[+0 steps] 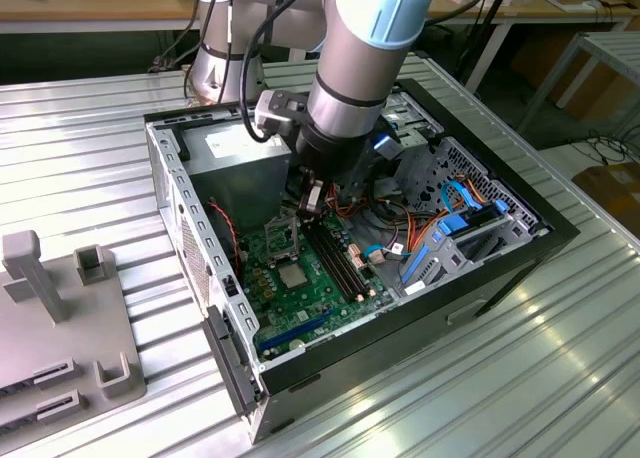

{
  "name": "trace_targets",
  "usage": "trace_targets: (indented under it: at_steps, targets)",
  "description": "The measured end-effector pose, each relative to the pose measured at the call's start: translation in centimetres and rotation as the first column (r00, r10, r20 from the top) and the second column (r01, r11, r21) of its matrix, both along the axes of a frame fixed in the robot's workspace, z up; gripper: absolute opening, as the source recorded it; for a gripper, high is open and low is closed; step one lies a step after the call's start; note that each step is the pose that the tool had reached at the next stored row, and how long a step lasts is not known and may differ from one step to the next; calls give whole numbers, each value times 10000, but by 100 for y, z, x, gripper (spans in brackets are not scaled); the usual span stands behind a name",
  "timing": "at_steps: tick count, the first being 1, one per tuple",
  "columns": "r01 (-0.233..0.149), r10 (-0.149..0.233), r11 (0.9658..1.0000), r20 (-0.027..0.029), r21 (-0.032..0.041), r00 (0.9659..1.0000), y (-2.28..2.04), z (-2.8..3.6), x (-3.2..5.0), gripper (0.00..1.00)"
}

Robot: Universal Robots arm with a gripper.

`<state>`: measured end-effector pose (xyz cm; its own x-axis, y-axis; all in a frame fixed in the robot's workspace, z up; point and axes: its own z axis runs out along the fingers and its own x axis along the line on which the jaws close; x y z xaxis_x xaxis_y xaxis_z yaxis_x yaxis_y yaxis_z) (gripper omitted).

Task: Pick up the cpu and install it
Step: 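Close the cpu cover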

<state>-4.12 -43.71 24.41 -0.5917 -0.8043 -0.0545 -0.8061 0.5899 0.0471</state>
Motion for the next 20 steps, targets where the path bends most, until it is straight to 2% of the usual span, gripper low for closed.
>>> trace_targets:
  at_steps: [9,20]
  targets:
    - [-2,2,10000,0,-50,10000,0,17,-2,11]
    - [-9,9,10000,0,-55,10000,0,48,-12,11]
